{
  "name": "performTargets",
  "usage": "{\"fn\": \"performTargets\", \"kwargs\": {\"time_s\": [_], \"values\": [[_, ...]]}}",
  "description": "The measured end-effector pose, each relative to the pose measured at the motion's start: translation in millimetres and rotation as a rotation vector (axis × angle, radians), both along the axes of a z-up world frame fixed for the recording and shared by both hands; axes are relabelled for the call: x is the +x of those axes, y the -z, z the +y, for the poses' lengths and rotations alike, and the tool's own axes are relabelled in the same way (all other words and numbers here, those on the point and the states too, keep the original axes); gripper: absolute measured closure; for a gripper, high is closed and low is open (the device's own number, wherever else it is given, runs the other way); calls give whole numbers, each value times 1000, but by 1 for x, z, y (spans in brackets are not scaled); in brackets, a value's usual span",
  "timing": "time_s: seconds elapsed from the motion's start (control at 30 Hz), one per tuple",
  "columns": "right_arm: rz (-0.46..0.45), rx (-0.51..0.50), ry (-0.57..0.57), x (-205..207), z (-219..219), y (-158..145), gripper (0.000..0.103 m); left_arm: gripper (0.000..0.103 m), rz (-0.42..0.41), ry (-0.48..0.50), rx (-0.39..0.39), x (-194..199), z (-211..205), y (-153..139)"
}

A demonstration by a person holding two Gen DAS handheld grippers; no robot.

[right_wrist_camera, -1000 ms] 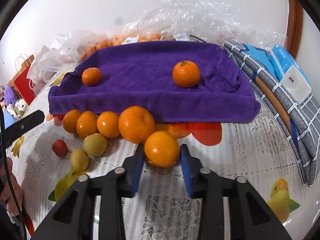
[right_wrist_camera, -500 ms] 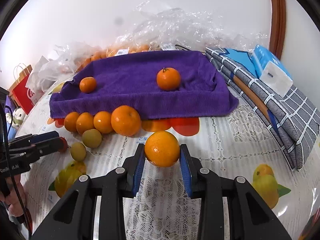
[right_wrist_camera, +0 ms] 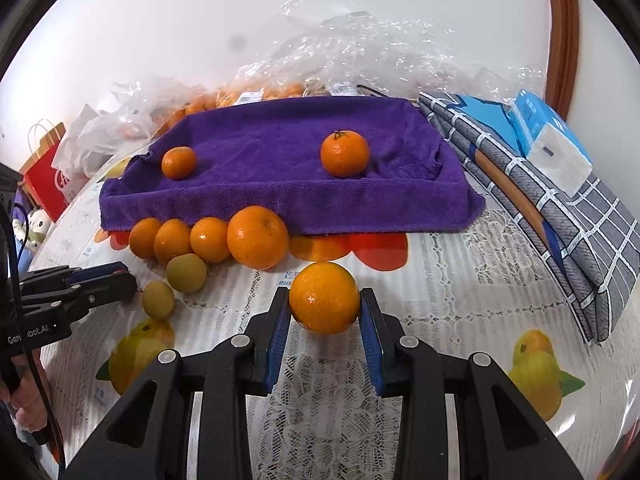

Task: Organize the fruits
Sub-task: 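Grasp the small red fruit with the left tool while the right tool grasps an orange, then lift the red fruit and orange with both tools and carry them over the towel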

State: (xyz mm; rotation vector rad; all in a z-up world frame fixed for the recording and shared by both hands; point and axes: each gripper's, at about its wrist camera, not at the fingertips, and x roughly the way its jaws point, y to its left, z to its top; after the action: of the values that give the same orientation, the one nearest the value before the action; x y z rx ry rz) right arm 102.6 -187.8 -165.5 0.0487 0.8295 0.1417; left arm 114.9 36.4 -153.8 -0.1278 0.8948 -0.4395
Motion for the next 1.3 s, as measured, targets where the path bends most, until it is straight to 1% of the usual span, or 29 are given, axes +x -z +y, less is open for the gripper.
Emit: {"fn": "performTargets", "kwargs": {"time_s": [0.07, 0.13, 0.23, 0.4, 0.77, 0.9, 1.03, 1.1, 1.17, 1.3], "values": [[-5, 28, -9, 1, -3, -1, 69, 78, 4, 4, -19, -1, 1, -2], [-19, 61, -15, 1, -8, -2, 69, 78, -11, 4, -26, -2, 2, -5], [-24, 95, 1, 1, -13, -3, 69, 78, -18, -3, -39, -3, 4, -8], [-31, 139, 7, 2, -20, -5, 69, 78, -19, -32, -41, -1, 8, -9], [-84, 176, -8, -7, -23, -11, 69, 78, -32, -73, -51, -1, 16, -13], [-83, 176, 11, -6, -26, -13, 69, 78, -60, -94, -32, -4, 19, -18], [-71, 166, 12, -3, -28, -15, 69, 78, -100, -110, -18, -6, 21, -27], [-79, 155, 10, -2, -28, -23, 69, 78, -108, -122, -22, -6, 23, -34], [-93, 146, 5, -1, -28, -32, 69, 78, -131, -120, -49, -5, 25, -47], [-120, 115, -11, 11, -25, -47, 69, 78, -191, -113, -47, 3, 23, -73]]}}
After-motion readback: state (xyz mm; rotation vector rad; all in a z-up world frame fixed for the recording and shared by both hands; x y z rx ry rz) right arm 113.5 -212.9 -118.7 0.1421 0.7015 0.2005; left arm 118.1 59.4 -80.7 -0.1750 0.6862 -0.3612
